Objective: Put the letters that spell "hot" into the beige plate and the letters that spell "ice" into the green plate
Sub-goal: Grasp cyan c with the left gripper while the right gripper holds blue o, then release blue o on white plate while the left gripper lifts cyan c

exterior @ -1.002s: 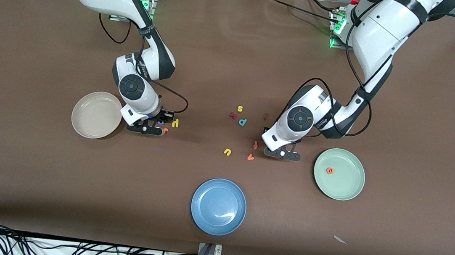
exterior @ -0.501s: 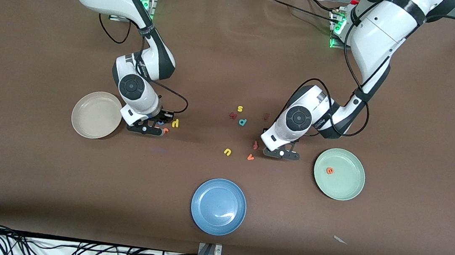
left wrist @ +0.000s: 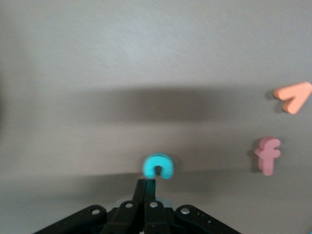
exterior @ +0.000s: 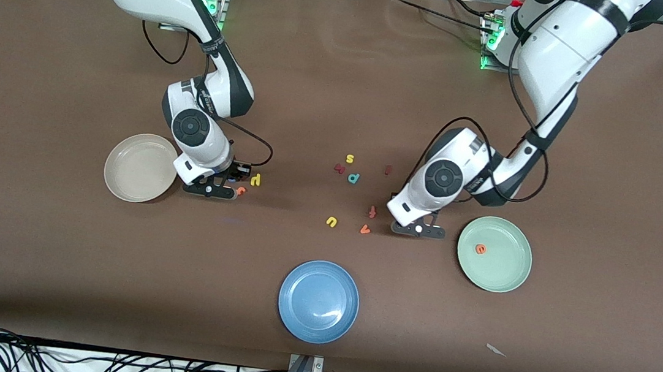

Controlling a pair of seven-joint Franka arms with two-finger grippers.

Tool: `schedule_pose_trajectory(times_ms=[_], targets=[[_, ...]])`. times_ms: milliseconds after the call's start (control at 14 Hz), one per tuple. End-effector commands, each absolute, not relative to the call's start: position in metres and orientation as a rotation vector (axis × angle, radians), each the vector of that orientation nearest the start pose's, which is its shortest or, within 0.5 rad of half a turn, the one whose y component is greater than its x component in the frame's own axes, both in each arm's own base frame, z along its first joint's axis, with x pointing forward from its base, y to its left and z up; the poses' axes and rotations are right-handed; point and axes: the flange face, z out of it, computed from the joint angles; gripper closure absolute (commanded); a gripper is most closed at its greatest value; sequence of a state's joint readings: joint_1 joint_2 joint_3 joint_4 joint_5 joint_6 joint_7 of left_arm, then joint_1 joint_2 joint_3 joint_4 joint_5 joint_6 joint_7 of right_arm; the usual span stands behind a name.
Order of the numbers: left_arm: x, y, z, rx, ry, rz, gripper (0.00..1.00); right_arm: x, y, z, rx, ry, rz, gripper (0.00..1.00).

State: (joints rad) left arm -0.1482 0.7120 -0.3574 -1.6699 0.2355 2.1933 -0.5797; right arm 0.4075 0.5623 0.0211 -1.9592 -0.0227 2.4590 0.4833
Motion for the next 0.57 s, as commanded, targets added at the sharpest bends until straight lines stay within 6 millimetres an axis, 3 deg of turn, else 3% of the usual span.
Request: schedule_pose_trajectory(times_ms=[0,72,143,215,286,358,501], targets=[[0.600,-0.290,0.220,-3.078,0.032,0.203,1.00,0.560,0.254,0.178,-3.173,0.035,0.072,0.81],[0.600,-0.291,0.221,-3.080,0.033,0.201,0.96,0.559,0.254,0.177,-3.174,0.035,0.074,0.81],[0.601,-0.295,0.219,-3.083,0.044,0.195,0.74,0.560,0.253,0.177,-3.174,0.040,0.076,0.81],[0.600,-0.300,0.216,-3.089,0.056,0.191,0.40,0.559,0.253,0.177,-3.175,0.042,0.078,0.81],[0.597,-0.310,0.214,-3.101,0.060,0.172,0.27,0.561,0.250,0.179,-3.174,0.045,0.076,0.81],[0.594,-0.321,0.206,-3.117,0.070,0.156,0.27,0.565,0.248,0.186,-3.170,0.048,0.069,0.81],[0.592,-0.325,0.187,-3.151,0.067,0.123,0.32,0.587,0.220,0.217,-3.210,0.114,0.139,0.81]])
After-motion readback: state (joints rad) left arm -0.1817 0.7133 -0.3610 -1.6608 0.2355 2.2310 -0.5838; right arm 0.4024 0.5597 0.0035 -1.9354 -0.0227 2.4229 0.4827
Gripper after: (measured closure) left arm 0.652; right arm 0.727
